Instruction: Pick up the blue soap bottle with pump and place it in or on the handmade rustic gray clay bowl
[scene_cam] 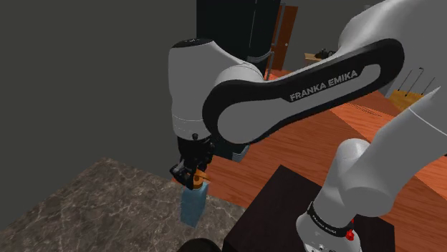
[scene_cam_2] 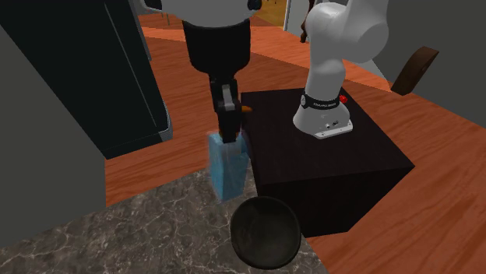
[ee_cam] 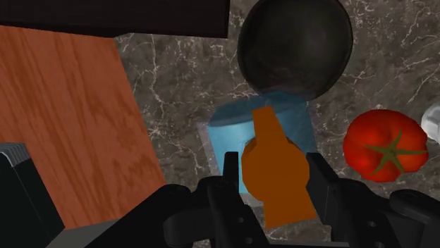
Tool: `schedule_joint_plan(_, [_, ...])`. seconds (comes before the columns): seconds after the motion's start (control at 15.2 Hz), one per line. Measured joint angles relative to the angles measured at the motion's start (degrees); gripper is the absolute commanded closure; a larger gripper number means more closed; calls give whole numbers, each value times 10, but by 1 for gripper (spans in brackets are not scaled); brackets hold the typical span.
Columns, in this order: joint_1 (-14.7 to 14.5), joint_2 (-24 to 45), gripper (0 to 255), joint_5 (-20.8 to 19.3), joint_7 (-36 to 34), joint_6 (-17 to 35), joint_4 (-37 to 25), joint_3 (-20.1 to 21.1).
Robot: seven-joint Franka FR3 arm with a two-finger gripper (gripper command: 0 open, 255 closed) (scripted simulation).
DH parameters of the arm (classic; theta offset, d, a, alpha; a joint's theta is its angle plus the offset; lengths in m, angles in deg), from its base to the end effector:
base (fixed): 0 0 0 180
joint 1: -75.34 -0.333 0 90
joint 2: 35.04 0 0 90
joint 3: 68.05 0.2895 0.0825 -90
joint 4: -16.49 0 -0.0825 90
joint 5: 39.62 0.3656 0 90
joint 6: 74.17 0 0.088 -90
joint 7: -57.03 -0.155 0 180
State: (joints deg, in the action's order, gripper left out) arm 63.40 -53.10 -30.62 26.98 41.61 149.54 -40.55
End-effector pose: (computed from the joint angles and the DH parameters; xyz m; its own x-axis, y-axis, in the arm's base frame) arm 0.3370 0.2956 0.3836 0.9973 0.0725 -0.0110 0.0726 -0.9973 0.0102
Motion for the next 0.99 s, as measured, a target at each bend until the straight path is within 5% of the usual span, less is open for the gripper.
schedule_joint_plan(0.53, [-44, -36, 255, 33, -87, -60, -34, 54])
schedule_joint_plan(0.99, [-47, -26, 255, 37, -96, -14, 1, 68])
